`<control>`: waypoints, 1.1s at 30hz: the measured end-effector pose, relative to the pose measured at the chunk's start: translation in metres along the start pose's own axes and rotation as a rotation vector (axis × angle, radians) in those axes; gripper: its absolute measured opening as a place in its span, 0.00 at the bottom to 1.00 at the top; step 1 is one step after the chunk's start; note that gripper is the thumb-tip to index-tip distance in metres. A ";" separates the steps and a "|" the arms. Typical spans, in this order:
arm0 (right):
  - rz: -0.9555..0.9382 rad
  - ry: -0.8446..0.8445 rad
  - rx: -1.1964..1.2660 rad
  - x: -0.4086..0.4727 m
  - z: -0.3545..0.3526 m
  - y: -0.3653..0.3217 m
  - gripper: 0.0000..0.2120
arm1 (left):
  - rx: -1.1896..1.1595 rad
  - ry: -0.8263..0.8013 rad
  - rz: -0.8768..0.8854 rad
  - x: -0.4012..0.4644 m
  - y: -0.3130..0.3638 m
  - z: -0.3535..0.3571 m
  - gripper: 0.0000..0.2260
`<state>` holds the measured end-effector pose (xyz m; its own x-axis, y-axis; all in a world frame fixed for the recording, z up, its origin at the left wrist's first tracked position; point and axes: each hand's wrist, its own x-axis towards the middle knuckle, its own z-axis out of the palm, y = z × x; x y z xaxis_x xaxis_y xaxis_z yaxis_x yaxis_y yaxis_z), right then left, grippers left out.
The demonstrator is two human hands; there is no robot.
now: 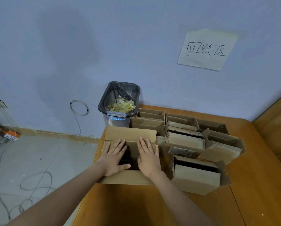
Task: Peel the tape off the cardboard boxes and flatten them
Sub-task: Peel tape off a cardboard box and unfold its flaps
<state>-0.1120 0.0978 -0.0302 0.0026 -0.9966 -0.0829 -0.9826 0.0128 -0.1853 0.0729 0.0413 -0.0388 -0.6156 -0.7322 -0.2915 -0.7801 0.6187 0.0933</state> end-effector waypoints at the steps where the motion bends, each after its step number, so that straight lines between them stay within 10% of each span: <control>1: 0.002 0.004 -0.007 -0.003 -0.001 0.002 0.30 | -0.006 0.007 -0.005 -0.001 -0.001 0.000 0.39; 33: 0.153 0.064 0.356 -0.015 -0.059 0.043 0.27 | -0.545 0.493 -0.156 -0.050 -0.034 -0.050 0.25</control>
<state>-0.1656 0.1081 0.0205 -0.1617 -0.9839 -0.0767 -0.8446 0.1782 -0.5048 0.1244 0.0429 0.0202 -0.3717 -0.9220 0.1085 -0.7283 0.3621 0.5818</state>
